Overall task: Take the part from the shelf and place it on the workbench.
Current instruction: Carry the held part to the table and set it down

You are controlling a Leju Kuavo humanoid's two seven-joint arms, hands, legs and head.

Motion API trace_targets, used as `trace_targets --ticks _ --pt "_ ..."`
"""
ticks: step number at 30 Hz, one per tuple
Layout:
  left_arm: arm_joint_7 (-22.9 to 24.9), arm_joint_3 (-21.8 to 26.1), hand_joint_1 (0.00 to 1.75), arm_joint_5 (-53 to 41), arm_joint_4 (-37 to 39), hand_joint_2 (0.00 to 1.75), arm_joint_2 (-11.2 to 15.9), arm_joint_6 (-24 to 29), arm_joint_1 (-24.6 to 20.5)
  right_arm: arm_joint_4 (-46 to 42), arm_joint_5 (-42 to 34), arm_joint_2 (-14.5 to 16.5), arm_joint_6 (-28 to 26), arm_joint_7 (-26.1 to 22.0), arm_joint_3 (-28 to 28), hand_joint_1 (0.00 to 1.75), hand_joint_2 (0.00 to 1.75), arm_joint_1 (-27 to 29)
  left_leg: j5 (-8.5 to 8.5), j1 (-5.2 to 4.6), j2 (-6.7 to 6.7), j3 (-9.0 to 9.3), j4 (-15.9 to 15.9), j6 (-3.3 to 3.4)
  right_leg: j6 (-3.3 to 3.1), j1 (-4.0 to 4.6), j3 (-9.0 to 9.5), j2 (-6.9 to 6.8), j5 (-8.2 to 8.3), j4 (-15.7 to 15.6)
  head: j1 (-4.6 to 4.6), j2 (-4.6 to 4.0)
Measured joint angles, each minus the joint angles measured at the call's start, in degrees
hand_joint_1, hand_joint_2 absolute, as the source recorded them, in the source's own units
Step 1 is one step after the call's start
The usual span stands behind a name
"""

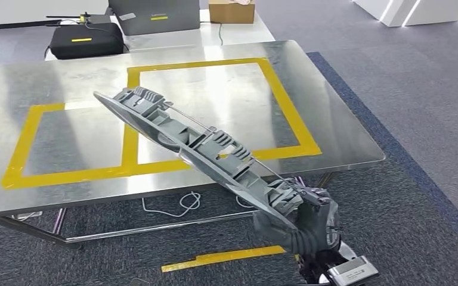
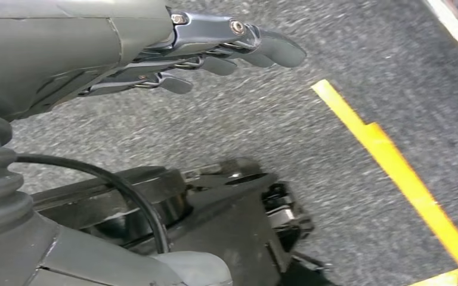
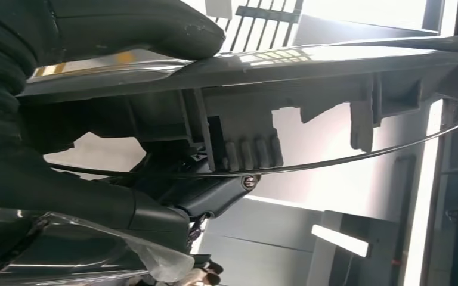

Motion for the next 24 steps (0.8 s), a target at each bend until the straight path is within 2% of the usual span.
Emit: trace_targets --ticks 1,4,6,7,9,10,11,12,14,15,16,17,19,21,22,24 --pt "0.0 0.1 0.00 0.0 0.0 1.75 0.0 0.0 -0.1 0.0 0.1 0.0 0.0 0.0 0.1 1.75 1.75 0.0 -0.31 -0.11 -0.01 0.08 0.0 -0.32 -0.35 0.04 0.82 0.02 -0.03 -1.5 -0.03 0.00" --pt "-0.1 0.2 0.00 0.0 0.0 1.75 0.0 0.0 -0.2 -0.1 0.3 0.0 -0.3 -0.1 0.3 1.75 1.75 0.0 -0.94 -0.20 0.06 0.38 -0.3 -1.12 -1.54 -0.04 1.75 0.21 -1.07 -2.4 -0.30 0.01" --pt "-0.1 0.3 0.00 0.0 -0.1 1.75 0.0 0.0 -0.3 -0.1 0.3 0.0 -0.4 -0.1 0.3 1.75 1.75 -0.1 -2.37 -0.13 0.20 -0.57 2.3 -1.73 -2.19 -0.23 2.39 0.15 -1.51 -2.6 -0.50 0.00" --pt "-0.1 0.3 0.00 0.0 -0.1 1.75 0.0 0.0 -0.3 -0.2 0.3 0.0 -0.5 -0.1 0.3 1.75 1.75 -0.2 -3.59 -0.07 0.26 -2.08 5.2 -2.01 -2.46 -0.27 2.75 0.08 -1.76 -2.7 -0.58 0.00" --pt "-0.1 0.5 0.00 0.0 -0.1 1.75 0.0 0.0 -0.3 -0.2 0.4 0.0 -0.6 -0.1 0.3 1.75 1.75 -0.2 -5.99 0.00 0.32 -6.71 13.0 -2.33 -2.79 -0.23 3.43 0.01 -2.40 -2.7 -0.64 0.00" --pt "-0.1 0.6 0.00 -0.1 -0.1 1.75 0.0 0.0 -0.2 -0.2 0.4 0.0 -0.7 -0.2 0.3 1.75 1.75 -0.2 -6.08 0.01 0.33 -8.60 15.5 -2.32 -2.81 -0.20 3.87 0.07 -2.76 -2.7 -0.65 0.00" --pt "-0.1 0.7 0.00 -0.1 -0.1 1.75 0.0 0.0 -0.1 -0.2 0.4 0.0 -0.7 -0.2 0.3 1.75 1.75 -0.1 -5.12 0.00 0.33 -9.70 16.3 -2.19 -2.80 -0.15 4.39 0.14 -3.15 -2.7 -0.64 0.01" --pt "-0.1 0.7 0.00 -0.1 -0.1 1.75 0.0 0.0 -0.1 -0.2 0.4 0.0 -0.7 -0.2 0.4 1.75 1.75 -0.1 -2.92 -0.04 0.33 -9.76 14.9 -1.92 -2.78 -0.08 5.05 0.22 -3.58 -2.7 -0.66 0.01" --pt "-0.1 0.7 0.00 -0.1 -0.1 1.75 0.1 0.0 -0.1 -0.1 0.5 0.0 -0.7 -0.2 0.4 1.75 1.75 -0.1 2.37 -0.29 0.34 -7.93 8.4 -1.01 -2.64 0.07 6.24 0.27 -4.48 -2.8 -0.60 -0.01" --pt "-0.1 0.8 0.00 -0.2 -0.1 1.75 0.1 0.0 -0.1 -0.1 0.5 0.0 -0.8 -0.2 0.4 1.75 1.75 -0.2 3.98 -0.50 0.38 -6.82 5.3 -0.52 -2.40 0.15 6.72 0.31 -4.88 -2.8 -0.58 -0.01" --pt "-0.2 0.9 0.00 -0.3 -0.1 1.75 0.1 0.0 -0.1 -0.1 0.6 0.0 -0.8 -0.2 0.4 1.75 1.75 -0.2 4.41 -0.71 0.42 -6.06 3.3 -0.13 -2.10 0.18 6.91 0.30 -5.17 -2.9 -0.57 -0.01" --pt "-0.2 1.0 0.00 -0.4 -0.1 1.75 0.1 0.0 -0.2 -0.1 0.6 0.0 -0.9 -0.2 0.5 1.75 1.75 -0.3 4.02 -0.89 0.45 -5.68 2.5 0.15 -1.74 0.16 6.95 0.26 -5.33 -3.0 -0.56 -0.01" --pt "-0.2 1.1 0.00 -0.5 -0.1 1.75 0.1 0.0 -0.2 -0.2 0.9 0.1 -1.0 -0.2 0.5 1.75 1.75 -0.4 3.47 -1.06 0.40 -5.43 1.6 0.42 -1.13 0.10 7.14 0.10 -5.42 -3.4 -0.63 0.00" --pt "-0.3 1.1 0.00 -0.6 -0.1 1.75 0.1 0.0 -0.1 -0.2 1.3 0.0 -1.1 -0.1 0.6 1.75 1.75 -0.4 3.60 -0.68 0.33 -4.47 0.4 0.58 -0.67 0.10 7.13 0.01 -5.81 -3.3 -0.56 0.00" --pt "-0.3 1.1 0.00 -0.6 -0.1 1.75 0.1 0.0 -0.1 -0.3 1.4 0.0 -1.1 -0.1 0.7 1.75 1.75 -0.5 3.63 -0.47 0.33 -3.86 -0.2 0.71 -0.45 0.11 6.55 0.03 -6.34 -2.1 -0.45 0.00" --pt "-0.3 1.1 0.00 -0.7 -0.1 1.75 0.0 0.0 -0.3 -0.3 1.7 0.0 -1.3 -0.1 0.9 1.75 1.75 -0.7 3.41 -0.27 0.32 -2.89 -0.9 1.03 0.07 0.04 3.05 0.07 -8.28 3.8 -0.27 0.00"
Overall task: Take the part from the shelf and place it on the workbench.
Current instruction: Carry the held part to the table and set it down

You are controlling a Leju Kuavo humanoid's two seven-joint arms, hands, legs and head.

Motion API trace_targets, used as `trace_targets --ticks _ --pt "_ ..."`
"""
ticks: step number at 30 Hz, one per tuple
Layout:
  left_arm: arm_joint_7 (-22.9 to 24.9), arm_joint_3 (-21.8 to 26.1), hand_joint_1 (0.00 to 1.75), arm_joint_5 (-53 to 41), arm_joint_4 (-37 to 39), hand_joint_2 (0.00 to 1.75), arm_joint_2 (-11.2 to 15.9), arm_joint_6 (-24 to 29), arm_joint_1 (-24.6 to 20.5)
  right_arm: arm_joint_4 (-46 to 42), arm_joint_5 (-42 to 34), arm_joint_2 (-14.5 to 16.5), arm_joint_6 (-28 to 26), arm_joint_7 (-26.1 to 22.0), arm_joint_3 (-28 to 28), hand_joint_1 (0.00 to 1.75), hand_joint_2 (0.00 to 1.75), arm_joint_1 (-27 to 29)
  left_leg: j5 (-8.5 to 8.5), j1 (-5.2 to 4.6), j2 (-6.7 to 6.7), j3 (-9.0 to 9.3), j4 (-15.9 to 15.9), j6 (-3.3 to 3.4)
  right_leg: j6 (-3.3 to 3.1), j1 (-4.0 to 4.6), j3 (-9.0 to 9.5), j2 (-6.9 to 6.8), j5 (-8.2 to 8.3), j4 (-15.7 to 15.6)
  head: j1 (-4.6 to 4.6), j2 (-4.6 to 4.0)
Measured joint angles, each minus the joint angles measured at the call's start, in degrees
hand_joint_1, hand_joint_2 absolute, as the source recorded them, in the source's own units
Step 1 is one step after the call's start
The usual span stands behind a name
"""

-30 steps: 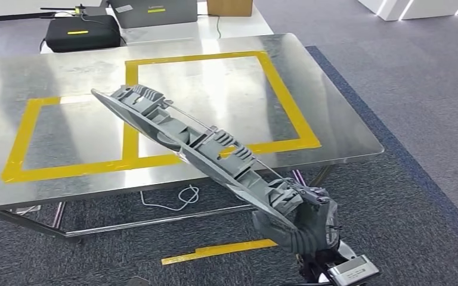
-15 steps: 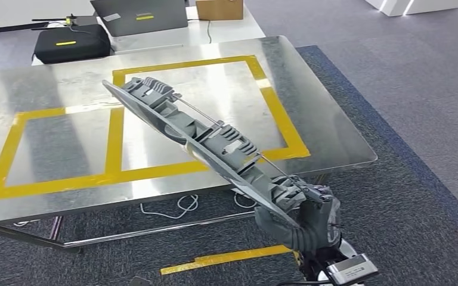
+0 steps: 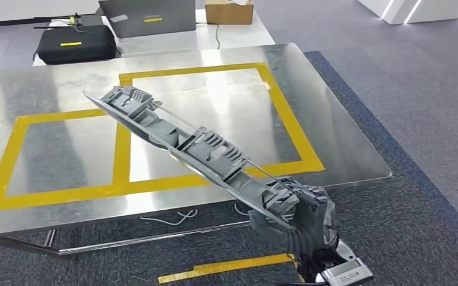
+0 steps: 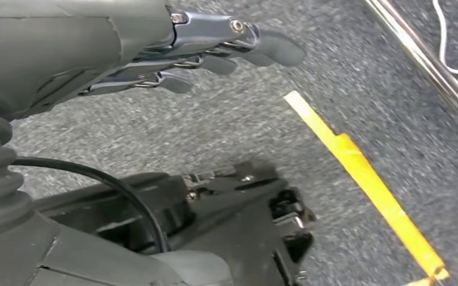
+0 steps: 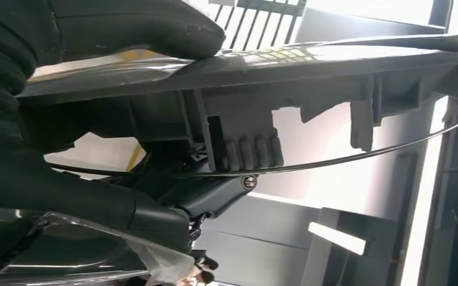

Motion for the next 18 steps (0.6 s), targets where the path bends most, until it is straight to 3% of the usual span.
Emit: trace_targets --ticks 2,3,4,6,7,9,12,14,16,18 --pt "0.0 0.0 0.00 -0.1 0.0 1.75 0.0 0.0 -0.1 0.0 0.1 0.0 -0.1 0.0 0.2 1.75 1.75 0.0 -0.58 0.01 -0.11 0.53 0.0 0.16 0.45 -0.14 -4.85 -0.01 -1.13 6.6 -0.02 -0.01" --pt "0.0 0.0 0.00 -0.1 0.0 1.75 0.0 0.0 0.0 0.0 0.1 0.0 -0.2 0.1 0.2 1.75 1.75 0.0 -0.94 0.02 -0.24 0.93 0.0 0.13 0.64 -0.20 -6.32 -0.02 -0.33 7.7 -0.02 -0.01" --pt "0.0 0.1 0.00 -0.1 0.0 1.75 0.0 0.0 0.0 0.0 0.2 0.0 -0.2 0.1 0.3 1.75 1.75 0.0 -1.35 0.04 -0.42 1.45 0.1 0.03 0.74 -0.27 -6.63 -0.02 1.65 6.5 -0.01 -0.01" --pt "0.0 0.1 0.00 -0.2 0.0 1.75 0.0 0.0 0.0 0.0 0.4 -0.1 -0.3 0.2 0.3 1.75 1.75 0.0 -2.34 0.13 -0.85 2.58 0.2 -0.33 0.74 -0.41 -4.87 0.24 6.61 0.3 -0.02 0.00" --pt "0.0 0.2 0.00 -0.3 0.0 1.75 0.0 0.0 -0.1 0.0 0.6 -0.1 -0.4 0.2 0.4 1.75 1.75 -0.1 -2.87 0.08 -1.08 2.91 0.5 -0.64 0.59 -0.46 -3.46 0.55 8.12 -2.8 0.01 0.00" --pt "0.0 0.4 0.00 -0.3 0.0 1.75 0.0 -0.1 -0.3 0.0 0.7 -0.1 -0.5 0.2 0.5 1.75 1.75 -0.1 -3.48 0.03 -1.39 2.85 0.8 -1.25 -0.19 -0.35 -1.90 1.08 8.09 -5.5 -0.01 -0.01" --pt "0.0 0.7 0.00 -0.3 0.0 1.75 0.0 -0.3 -0.3 0.0 0.9 -0.1 -0.8 0.3 0.7 1.75 1.75 -0.1 -4.09 0.09 -1.36 2.79 1.0 -2.04 -1.39 -0.38 -1.23 0.88 7.37 -6.3 -0.16 0.00" --pt "0.0 0.8 0.00 -0.4 -0.1 1.75 0.0 -0.4 -0.4 0.0 1.0 0.0 -0.9 0.4 0.8 1.75 1.75 -0.2 -5.95 0.19 -0.80 1.39 4.3 -2.74 -2.07 -0.63 -0.55 0.37 7.04 -6.6 -0.43 -0.01" --pt "-0.1 0.9 0.00 -0.4 -0.1 1.75 0.0 -0.4 -0.5 0.0 1.0 0.0 -1.0 0.3 0.9 1.75 1.75 -0.2 -8.74 0.41 -0.34 -2.58 11.6 -3.28 -2.50 -0.62 -0.08 -0.19 6.63 -6.7 -0.62 -0.01" --pt "-0.1 1.0 0.00 -0.4 -0.1 1.75 0.1 -0.4 -0.4 0.0 1.0 0.0 -1.0 0.3 0.9 1.75 1.75 -0.2 -9.56 0.60 -0.27 -6.09 17.0 -3.52 -2.60 -0.61 0.27 -0.57 6.26 -6.7 -0.61 -0.01"
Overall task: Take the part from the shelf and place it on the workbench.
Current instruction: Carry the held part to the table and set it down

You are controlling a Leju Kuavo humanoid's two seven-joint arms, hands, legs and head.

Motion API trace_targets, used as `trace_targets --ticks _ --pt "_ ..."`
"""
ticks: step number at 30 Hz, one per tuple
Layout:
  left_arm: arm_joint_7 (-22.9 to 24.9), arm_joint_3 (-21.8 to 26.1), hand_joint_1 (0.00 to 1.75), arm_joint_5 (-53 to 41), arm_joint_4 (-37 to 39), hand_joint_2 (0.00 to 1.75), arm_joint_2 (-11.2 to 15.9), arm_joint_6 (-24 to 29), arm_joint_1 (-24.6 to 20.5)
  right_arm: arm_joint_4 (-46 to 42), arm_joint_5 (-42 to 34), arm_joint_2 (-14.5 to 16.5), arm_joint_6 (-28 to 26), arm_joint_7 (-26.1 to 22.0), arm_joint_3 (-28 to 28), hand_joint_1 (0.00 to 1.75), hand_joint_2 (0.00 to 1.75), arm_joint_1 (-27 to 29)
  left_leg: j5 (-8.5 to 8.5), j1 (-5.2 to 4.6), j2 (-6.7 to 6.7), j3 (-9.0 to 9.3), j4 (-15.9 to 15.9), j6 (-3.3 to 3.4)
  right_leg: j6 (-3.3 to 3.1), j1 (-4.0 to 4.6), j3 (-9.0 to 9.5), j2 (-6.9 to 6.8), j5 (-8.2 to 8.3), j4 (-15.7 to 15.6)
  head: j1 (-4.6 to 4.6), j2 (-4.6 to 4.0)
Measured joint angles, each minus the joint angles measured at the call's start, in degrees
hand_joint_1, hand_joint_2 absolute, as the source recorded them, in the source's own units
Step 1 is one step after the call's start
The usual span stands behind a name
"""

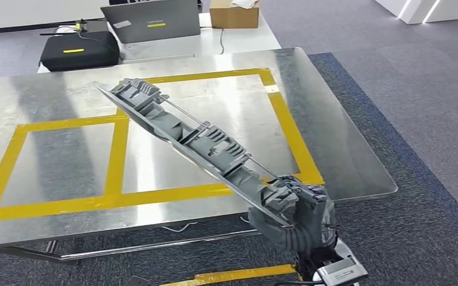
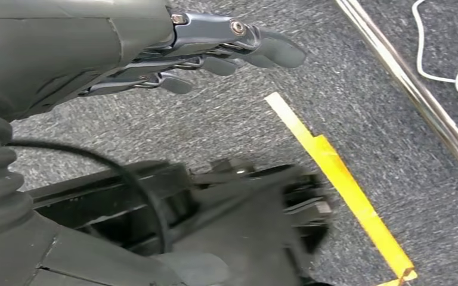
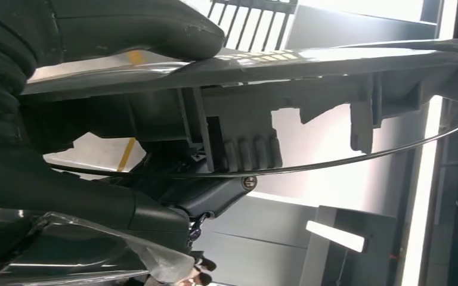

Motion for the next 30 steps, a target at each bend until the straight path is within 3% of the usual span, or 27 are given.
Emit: trace_targets --ticks 1,2,5,6,9,11,13,15,16,17,19,21,23,30 --pt "0.0 0.0 0.00 0.0 0.0 1.75 0.0 0.0 0.1 0.0 0.0 0.0 0.0 0.0 0.0 1.75 1.75 0.0 0.51 0.05 0.02 -0.76 0.7 -0.04 0.01 0.00 0.16 -0.11 -0.14 0.0 -0.01 0.01" --pt "0.0 0.0 0.00 0.0 0.0 1.75 0.0 0.0 0.1 0.0 0.0 0.0 0.0 0.0 0.0 1.75 1.75 0.0 2.03 0.09 0.07 -0.55 -0.5 -0.01 0.06 -0.01 0.39 -0.20 -0.29 0.0 0.00 0.01" --pt "0.0 0.0 0.00 -0.2 0.0 1.75 0.1 0.0 0.0 0.0 0.4 0.0 -0.1 0.3 0.1 1.75 1.75 0.0 8.22 -0.09 1.24 3.06 -10.2 0.44 0.54 0.12 1.25 -0.59 -0.87 0.0 0.01 0.00" --pt "0.0 0.1 0.00 -0.3 0.0 1.75 0.1 0.0 -0.1 0.0 0.7 0.0 -0.2 0.5 0.1 1.75 1.75 -0.1 9.14 -0.26 1.70 4.13 -12.9 0.68 0.82 0.25 1.37 -0.75 -1.03 0.1 0.03 0.00" --pt "0.0 0.1 0.00 -0.8 0.0 1.75 0.2 -0.1 -0.3 0.0 1.7 0.0 -0.7 1.2 0.1 1.75 1.75 -0.3 8.93 -0.55 1.57 4.75 -15.1 1.46 1.78 0.46 1.45 -1.53 -1.14 -0.2 0.10 0.01" --pt "0.0 0.1 0.00 -1.1 0.0 1.75 0.2 -0.2 -0.2 0.2 2.2 0.0 -0.9 1.6 0.0 1.75 1.75 -0.6 9.18 -0.34 1.05 4.92 -15.5 2.10 2.39 0.38 1.15 -1.31 -1.93 0.5 0.12 0.02" --pt "0.0 0.1 0.00 -1.3 0.0 1.75 0.2 -0.2 -0.2 0.4 2.4 0.0 -1.1 1.8 0.1 1.75 1.75 -0.9 9.31 -0.16 0.65 5.12 -15.8 2.65 2.67 0.33 -1.22 -0.30 -4.63 5.2 0.19 0.02" --pt "0.0 0.2 0.00 -1.5 0.0 1.75 0.2 -0.3 -0.3 0.8 3.0 0.0 -1.4 2.4 0.1 1.75 1.75 -1.1 9.23 -0.25 0.23 5.15 -15.8 2.96 2.73 0.35 -5.04 0.28 -7.48 12.6 0.19 0.01" --pt "0.0 0.2 0.00 -1.6 0.0 1.75 0.2 -0.3 -0.3 1.1 3.8 0.0 -1.8 3.0 0.1 1.75 1.75 -1.1 9.18 -0.29 0.01 5.20 -15.8 3.01 2.74 0.37 -6.38 0.37 -7.72 14.8 0.16 0.01" --pt "0.0 0.2 0.00 -1.8 0.0 1.75 0.2 -0.3 -0.3 1.5 4.8 0.0 -2.4 3.7 0.1 1.75 1.75 -1.2 9.12 -0.33 -0.24 5.28 -15.8 3.04 2.71 0.38 -6.75 0.41 -6.83 14.9 0.18 0.01" --pt "0.0 0.3 0.00 -2.3 0.0 1.75 0.2 -0.5 -0.3 2.2 8.4 0.0 -4.2 5.7 0.0 1.75 1.75 -1.7 8.93 -0.34 -0.74 5.57 -15.8 2.92 2.43 0.37 -4.57 0.54 -2.71 9.4 0.20 0.01" --pt "0.0 0.3 0.00 -2.9 0.0 1.75 0.2 -0.7 -0.4 3.1 13.2 0.0 -6.6 8.0 0.0 1.75 1.75 -2.9 8.67 -0.52 -1.08 5.57 -15.5 2.56 2.06 0.39 -1.35 1.02 -0.11 2.7 0.16 0.01" --pt "-0.1 0.3 0.00 -3.4 0.0 1.75 0.3 -0.9 -0.5 4.0 17.0 -0.1 -8.5 9.8 0.0 1.75 1.75 -4.3 8.65 -0.69 -1.19 5.25 -15.3 2.25 1.92 0.41 -0.12 1.38 0.08 0.1 0.08 0.01" --pt "-0.1 0.3 0.00 -3.7 0.0 1.75 0.4 -1.0 -0.7 6.2 19.1 -0.3 -9.9 10.9 -0.6 1.75 1.75 -6.6 8.88 -0.66 -1.17 5.65 -16.1 2.44 1.57 0.54 0.01 1.35 0.04 -0.2 0.05 0.02"
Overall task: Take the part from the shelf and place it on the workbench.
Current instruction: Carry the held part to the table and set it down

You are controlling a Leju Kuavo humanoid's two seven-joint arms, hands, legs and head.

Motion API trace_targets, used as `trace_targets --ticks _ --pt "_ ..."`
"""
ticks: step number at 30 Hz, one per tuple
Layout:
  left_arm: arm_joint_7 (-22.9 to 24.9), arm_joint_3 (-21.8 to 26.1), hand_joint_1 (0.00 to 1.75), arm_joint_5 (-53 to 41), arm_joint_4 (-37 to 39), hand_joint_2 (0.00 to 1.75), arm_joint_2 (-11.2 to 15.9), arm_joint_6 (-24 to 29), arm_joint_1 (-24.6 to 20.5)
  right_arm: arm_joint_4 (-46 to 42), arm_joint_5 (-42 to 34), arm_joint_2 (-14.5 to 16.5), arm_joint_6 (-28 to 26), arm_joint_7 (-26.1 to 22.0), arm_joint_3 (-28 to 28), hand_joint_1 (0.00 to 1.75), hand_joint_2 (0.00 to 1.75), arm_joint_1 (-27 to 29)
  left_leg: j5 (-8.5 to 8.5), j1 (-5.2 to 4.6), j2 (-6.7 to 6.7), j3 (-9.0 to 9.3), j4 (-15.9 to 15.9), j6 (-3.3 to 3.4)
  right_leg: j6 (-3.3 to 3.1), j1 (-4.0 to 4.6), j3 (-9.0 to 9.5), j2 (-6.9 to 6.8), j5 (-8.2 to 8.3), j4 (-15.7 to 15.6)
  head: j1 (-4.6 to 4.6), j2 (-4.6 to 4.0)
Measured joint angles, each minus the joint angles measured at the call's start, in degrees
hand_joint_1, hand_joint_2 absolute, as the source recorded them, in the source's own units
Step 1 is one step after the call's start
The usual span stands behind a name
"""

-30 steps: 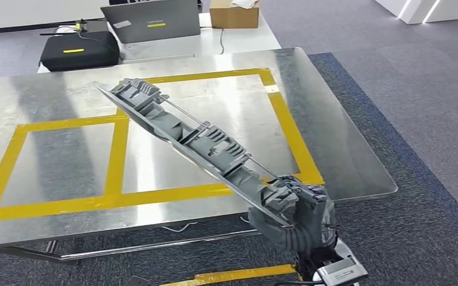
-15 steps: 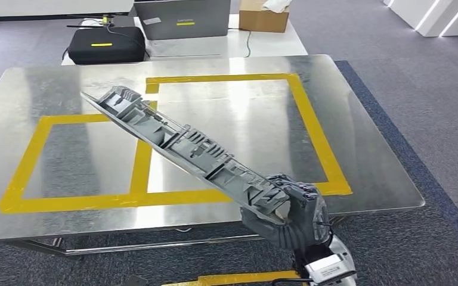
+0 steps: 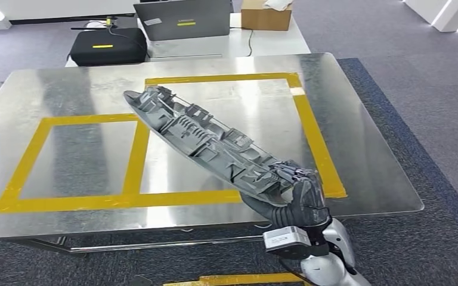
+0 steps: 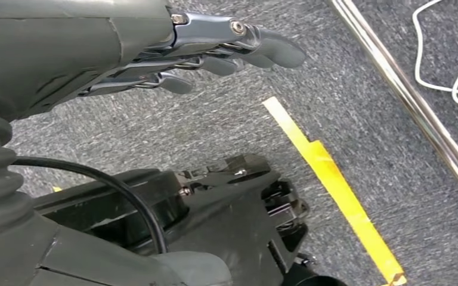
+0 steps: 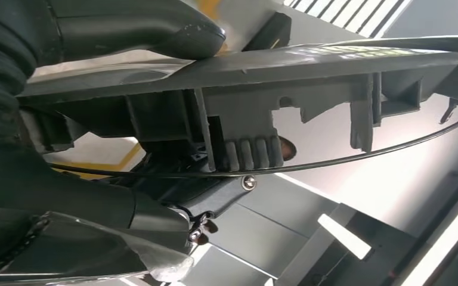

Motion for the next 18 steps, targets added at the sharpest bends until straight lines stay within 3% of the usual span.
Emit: trace_targets --ticks 8,14,18 --pt "0.0 0.0 0.00 -0.4 0.0 1.75 0.0 0.0 0.0 1.2 2.1 -0.1 -0.4 1.4 0.0 1.75 1.75 -0.5 0.17 0.06 0.00 0.09 -0.3 -0.82 -0.26 0.07 0.05 -0.02 -0.06 0.0 0.02 -0.01" --pt "0.9 -0.2 0.00 -3.1 0.0 1.75 0.1 -1.2 -1.0 9.1 20.4 -2.4 -1.2 15.1 0.9 1.75 1.75 -8.5 0.24 0.00 -0.01 0.05 -0.2 -0.98 -0.32 0.01 0.15 -0.11 0.08 0.0 0.05 0.00" --pt "2.0 -1.0 0.00 -4.5 0.0 1.75 0.3 -1.9 -1.8 18.7 27.2 -3.5 1.4 19.5 2.4 1.75 1.75 -15.8 0.28 -0.05 0.04 0.02 -0.1 -0.95 -0.17 -0.06 0.16 -0.01 0.25 -0.1 0.05 -0.01"
